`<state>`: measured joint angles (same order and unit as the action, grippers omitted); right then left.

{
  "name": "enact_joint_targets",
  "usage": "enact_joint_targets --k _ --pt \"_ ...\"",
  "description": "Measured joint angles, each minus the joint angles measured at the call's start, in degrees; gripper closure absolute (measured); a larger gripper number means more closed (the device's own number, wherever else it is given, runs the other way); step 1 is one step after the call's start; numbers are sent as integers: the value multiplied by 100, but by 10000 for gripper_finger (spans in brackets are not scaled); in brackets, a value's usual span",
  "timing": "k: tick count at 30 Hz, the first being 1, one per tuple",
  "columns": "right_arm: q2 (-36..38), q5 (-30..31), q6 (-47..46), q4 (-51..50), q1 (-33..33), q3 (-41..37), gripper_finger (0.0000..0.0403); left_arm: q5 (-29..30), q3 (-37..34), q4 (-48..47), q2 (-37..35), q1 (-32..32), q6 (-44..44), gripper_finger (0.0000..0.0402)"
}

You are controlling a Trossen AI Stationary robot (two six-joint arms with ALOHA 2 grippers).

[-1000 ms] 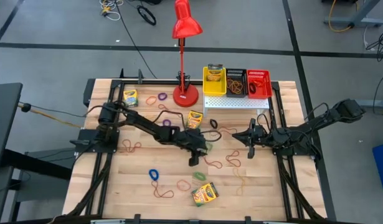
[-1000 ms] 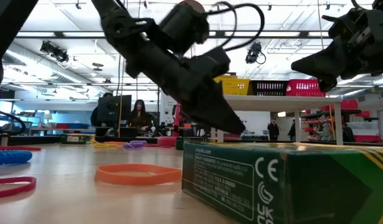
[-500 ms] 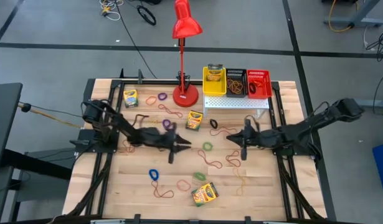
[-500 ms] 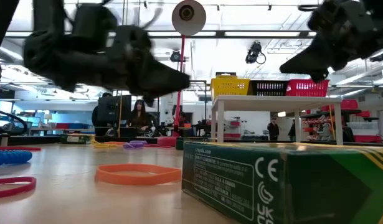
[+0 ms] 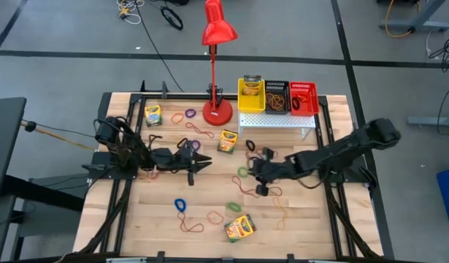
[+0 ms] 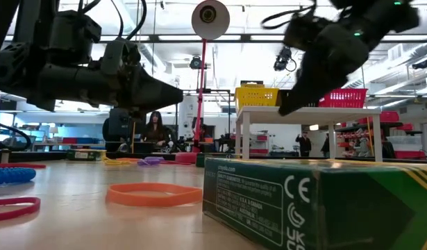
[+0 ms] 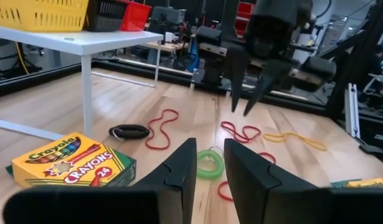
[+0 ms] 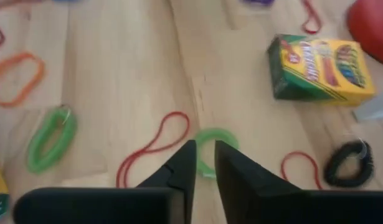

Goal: Pick & Place Office Desk Supplies
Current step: Put the green spring keychain into the red bin on the shelf

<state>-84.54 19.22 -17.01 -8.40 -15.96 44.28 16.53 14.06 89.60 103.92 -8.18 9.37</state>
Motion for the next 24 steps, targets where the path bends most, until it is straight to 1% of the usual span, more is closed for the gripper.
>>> enact_joint_targets --k 5,8,11,16,24 --pt "-668 -65 236 -957 94 645 297 2 7 7 2 -1 -15 314" --pt "-1009 -118 435 -1061 161 890 284 0 33 7 4 -1 -17 314" --pt "-1338 -345 633 -1063 256 1064 277 0 50 8 5 -1 -17 314" --pt "-1729 -513 885 -1089 371 1238 282 -2 88 -7 7 -1 -16 314" --pt "-2051 -780 908 -1026 553 1273 309 -4 122 -46 9 0 -16 314"
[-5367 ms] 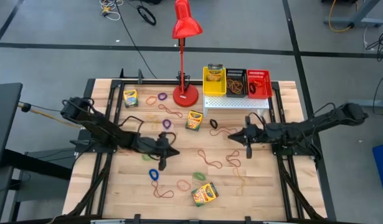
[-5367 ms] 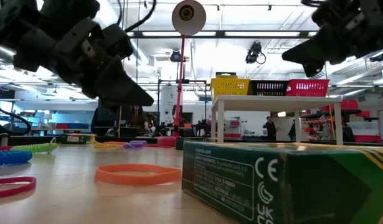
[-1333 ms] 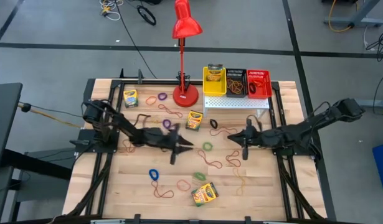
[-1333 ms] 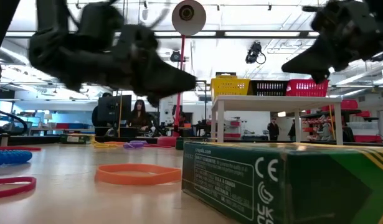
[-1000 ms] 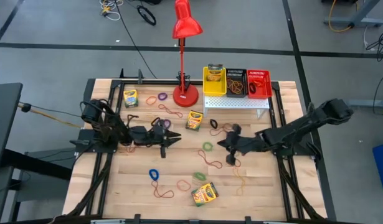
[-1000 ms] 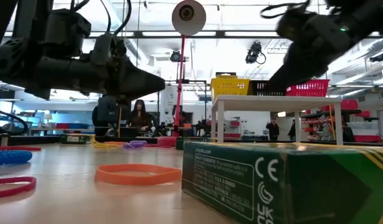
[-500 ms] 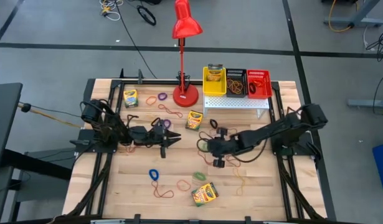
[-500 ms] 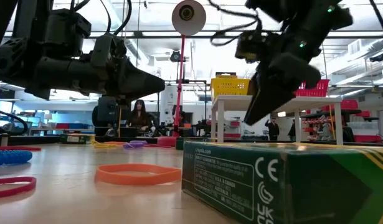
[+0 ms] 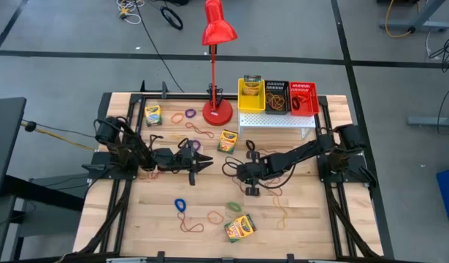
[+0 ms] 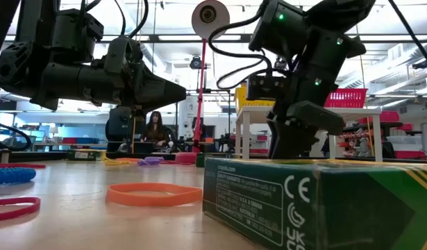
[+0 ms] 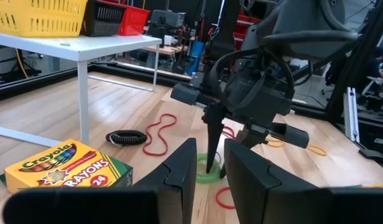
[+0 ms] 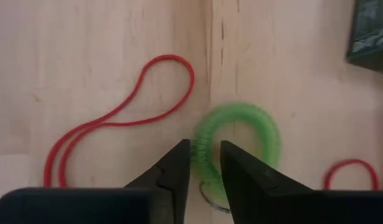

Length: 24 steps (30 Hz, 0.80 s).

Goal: Pick & Place Office Desk Supplies
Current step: Put the green spring keychain into the red bin on the shelf

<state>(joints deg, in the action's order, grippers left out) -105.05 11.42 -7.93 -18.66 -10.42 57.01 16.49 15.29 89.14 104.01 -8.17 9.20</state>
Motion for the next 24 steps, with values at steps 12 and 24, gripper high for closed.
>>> enact_joint_targets --k 12,24 --pt "226 -23 4 -56 17 -11 382 0 0 -31 0 -1 1 314" --pt "2866 820 -731 -2575 212 451 381 0 -2 -31 0 0 1 314"
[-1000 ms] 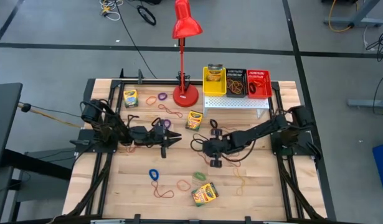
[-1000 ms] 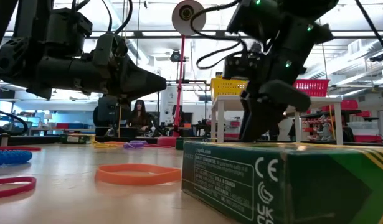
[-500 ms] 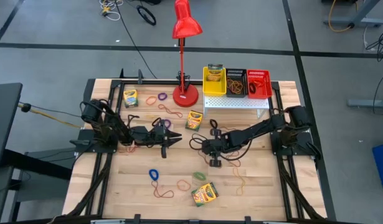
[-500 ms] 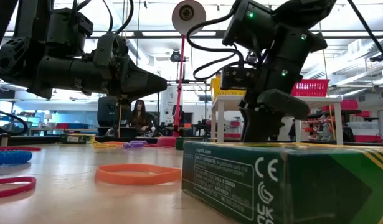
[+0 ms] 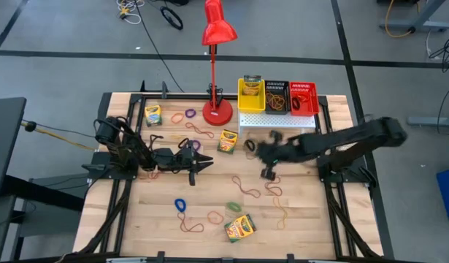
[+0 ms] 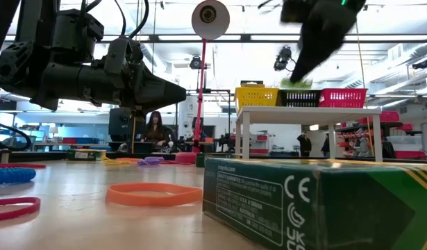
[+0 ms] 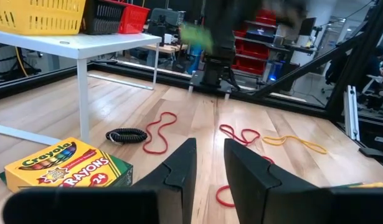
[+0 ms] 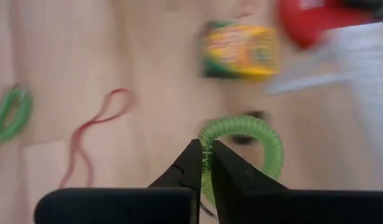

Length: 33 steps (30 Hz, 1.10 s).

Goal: Pick & Place Office Desk Supplies
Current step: Put the green spring keychain into the red bin on the shelf

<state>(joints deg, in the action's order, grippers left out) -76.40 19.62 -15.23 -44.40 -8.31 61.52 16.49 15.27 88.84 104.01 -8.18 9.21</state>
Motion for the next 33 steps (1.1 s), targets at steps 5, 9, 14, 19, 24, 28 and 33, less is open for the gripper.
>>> enact_joint_targets --k 5,9,14,19,24,28,33 --pt "618 831 -244 -1629 632 988 381 0 0 0 0 -1 0 314" --pt "725 992 28 -2358 1608 1640 381 0 0 0 0 -1 0 314" --pt "708 392 742 -2523 3282 1772 380 0 0 0 0 -1 0 314" --pt "703 -208 1313 -2382 4893 1490 380 -2 0 -7 0 -1 0 314" --pt "703 -944 1653 -2067 5806 1109 380 0 0 -11 0 1 0 314" --pt "660 -1092 1792 -1772 6086 722 380 -2 0 -13 0 0 0 314" --pt "514 -1086 1855 -1551 6193 486 366 0 0 -13 0 -1 0 314"
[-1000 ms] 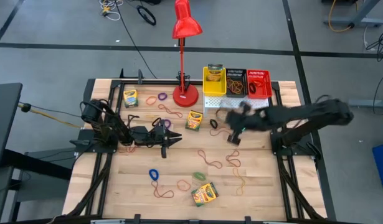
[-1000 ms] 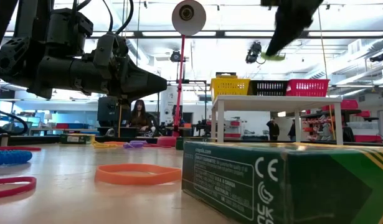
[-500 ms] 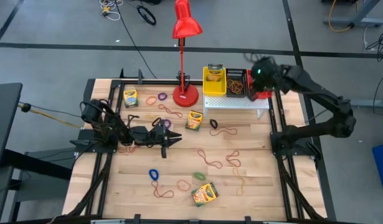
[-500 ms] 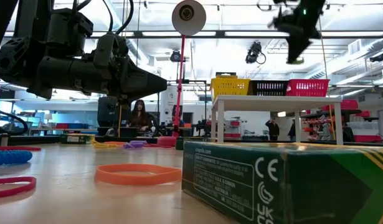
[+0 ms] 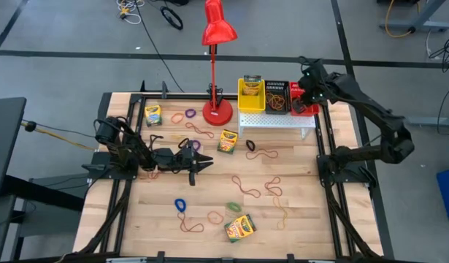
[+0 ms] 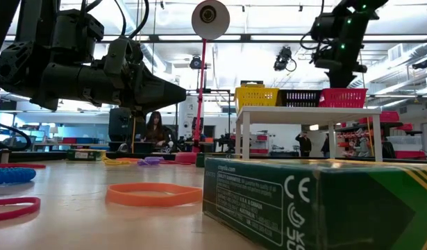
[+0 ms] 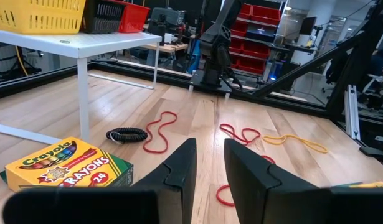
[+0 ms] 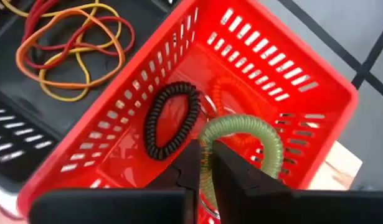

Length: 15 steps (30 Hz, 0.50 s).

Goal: Pick & Place Office Desk Supplies
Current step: Put the green spring keychain into the red bin on the shelf, then put the red rubber band into the black bin on the shelf

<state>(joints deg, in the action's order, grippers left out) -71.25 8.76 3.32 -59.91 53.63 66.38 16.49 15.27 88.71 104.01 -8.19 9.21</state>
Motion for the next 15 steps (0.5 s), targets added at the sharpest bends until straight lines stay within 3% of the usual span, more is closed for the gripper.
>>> enact_joint_targets --k 10,15 --pt "0 431 -93 -20 -49 175 279 0 0 -2 0 0 0 314" --pt "170 428 2 -445 -404 668 298 0 0 -2 0 0 0 314"
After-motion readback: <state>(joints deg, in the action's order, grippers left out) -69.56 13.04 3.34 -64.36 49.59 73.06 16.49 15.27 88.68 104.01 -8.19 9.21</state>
